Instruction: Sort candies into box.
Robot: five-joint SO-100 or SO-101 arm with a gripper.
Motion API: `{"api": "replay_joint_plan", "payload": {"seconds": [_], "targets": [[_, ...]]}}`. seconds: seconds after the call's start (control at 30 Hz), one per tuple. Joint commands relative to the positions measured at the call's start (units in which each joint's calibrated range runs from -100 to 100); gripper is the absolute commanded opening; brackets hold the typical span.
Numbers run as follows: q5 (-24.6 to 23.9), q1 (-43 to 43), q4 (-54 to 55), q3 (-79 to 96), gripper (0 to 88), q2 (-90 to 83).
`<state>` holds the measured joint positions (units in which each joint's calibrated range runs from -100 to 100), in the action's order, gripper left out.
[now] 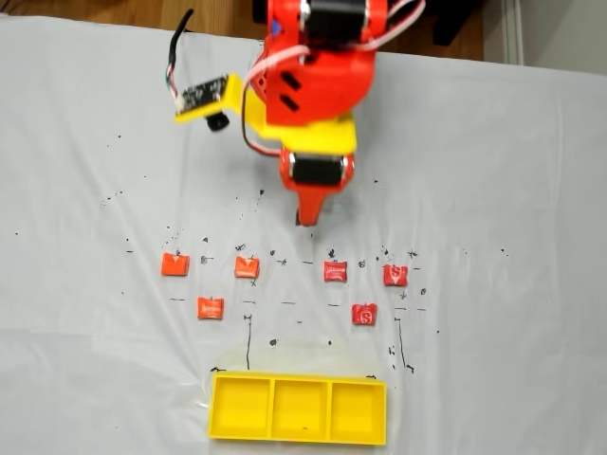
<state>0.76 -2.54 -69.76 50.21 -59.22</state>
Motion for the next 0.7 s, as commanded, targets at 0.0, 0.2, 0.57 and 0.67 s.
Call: {"api": "replay_joint_plan", "payload": {"seconds": [0.0, 0.2, 0.57, 0.67], "targets": [[-0.83, -4.17, -1.42, -13.21, 0.0, 8.16], [-2.00, -11.41, -9.94, -29.05, 0.0, 24.79], [-4.15, -18.84, -9.28, -36.15, 0.1, 37.42], [-5.08, -19.57, -8.22, -35.97, 3.4, 40.90]]}}
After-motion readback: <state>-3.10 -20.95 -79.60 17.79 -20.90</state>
